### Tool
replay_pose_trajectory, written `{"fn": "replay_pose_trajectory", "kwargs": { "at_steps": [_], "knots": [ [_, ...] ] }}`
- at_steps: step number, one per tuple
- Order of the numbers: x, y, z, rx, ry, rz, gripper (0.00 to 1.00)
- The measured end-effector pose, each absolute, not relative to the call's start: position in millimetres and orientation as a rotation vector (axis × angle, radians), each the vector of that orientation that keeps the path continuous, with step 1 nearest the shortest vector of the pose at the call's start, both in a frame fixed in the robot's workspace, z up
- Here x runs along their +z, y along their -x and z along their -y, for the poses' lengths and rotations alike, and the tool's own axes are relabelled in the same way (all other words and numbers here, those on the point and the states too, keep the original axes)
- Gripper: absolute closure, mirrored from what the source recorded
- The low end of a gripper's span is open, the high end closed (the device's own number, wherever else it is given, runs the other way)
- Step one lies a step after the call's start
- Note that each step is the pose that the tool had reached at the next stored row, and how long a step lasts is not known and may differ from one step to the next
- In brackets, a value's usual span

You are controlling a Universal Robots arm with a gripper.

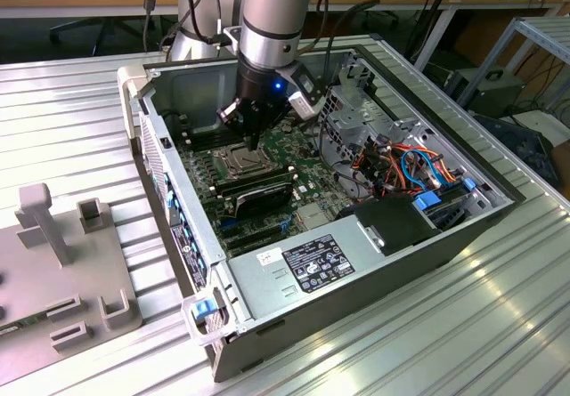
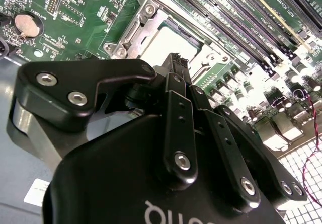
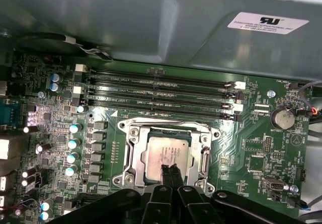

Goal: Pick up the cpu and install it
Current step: 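Install the second cpu locking lever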

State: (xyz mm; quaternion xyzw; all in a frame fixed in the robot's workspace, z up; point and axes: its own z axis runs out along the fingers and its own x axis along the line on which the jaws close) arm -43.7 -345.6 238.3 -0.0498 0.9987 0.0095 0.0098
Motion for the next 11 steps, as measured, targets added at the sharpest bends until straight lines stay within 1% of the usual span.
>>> {"fn": "replay_pose_trajectory", "kwargs": {
  "at_steps": [11],
  "knots": [
    [239.0, 43.7, 345.7, 0.029, 0.156, -3.118, 0.89]
  ]
}}
